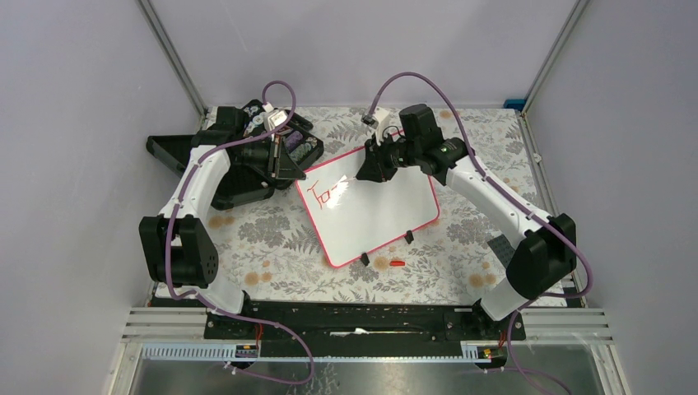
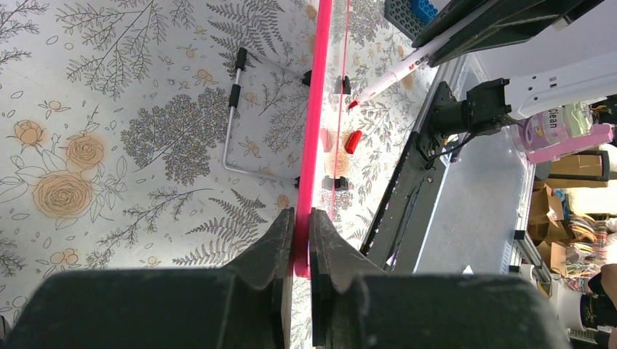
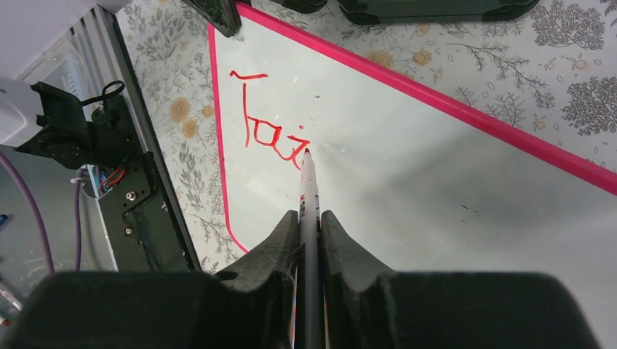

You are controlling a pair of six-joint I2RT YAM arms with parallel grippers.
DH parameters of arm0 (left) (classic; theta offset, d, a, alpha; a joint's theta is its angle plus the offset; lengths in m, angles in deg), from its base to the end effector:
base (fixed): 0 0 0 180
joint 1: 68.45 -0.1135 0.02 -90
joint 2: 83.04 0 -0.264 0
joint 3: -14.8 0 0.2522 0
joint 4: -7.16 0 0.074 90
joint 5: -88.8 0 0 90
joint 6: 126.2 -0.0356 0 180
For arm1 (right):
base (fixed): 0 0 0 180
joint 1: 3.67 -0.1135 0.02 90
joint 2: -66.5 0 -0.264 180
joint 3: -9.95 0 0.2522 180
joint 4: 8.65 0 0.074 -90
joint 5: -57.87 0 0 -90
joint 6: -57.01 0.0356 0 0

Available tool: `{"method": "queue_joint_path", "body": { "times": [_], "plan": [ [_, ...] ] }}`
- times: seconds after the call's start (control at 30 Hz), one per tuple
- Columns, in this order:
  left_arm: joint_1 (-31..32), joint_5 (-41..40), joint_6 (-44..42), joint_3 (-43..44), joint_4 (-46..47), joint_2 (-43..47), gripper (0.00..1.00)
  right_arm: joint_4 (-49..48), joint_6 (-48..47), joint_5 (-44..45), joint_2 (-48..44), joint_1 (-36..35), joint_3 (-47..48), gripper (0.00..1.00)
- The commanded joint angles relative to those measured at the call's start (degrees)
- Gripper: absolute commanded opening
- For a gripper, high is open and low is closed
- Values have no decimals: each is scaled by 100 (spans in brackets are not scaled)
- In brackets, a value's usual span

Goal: Write a sentence on the whiteboard

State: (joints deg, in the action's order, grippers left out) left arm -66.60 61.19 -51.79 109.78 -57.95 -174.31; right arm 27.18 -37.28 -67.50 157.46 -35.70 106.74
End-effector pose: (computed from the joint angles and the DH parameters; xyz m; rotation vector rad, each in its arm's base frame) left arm 0.3197 -0.0419 0.3143 0.6795 2.1559 -1.2749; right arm 0.2981 0.2108 0.3516 -1.0159 1.8641 0.9353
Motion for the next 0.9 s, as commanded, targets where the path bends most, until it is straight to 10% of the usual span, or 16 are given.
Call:
{"method": "queue_joint_path", "body": {
  "times": [0.0,0.87],
  "plan": [
    [61,-46,-31,-25,20,62,0,-1,-188,210,-118,16,-40,0],
    [61,-47,-31,-9,20,-2,0,-91,-135,174,235,-66,131,0]
  ]
}}
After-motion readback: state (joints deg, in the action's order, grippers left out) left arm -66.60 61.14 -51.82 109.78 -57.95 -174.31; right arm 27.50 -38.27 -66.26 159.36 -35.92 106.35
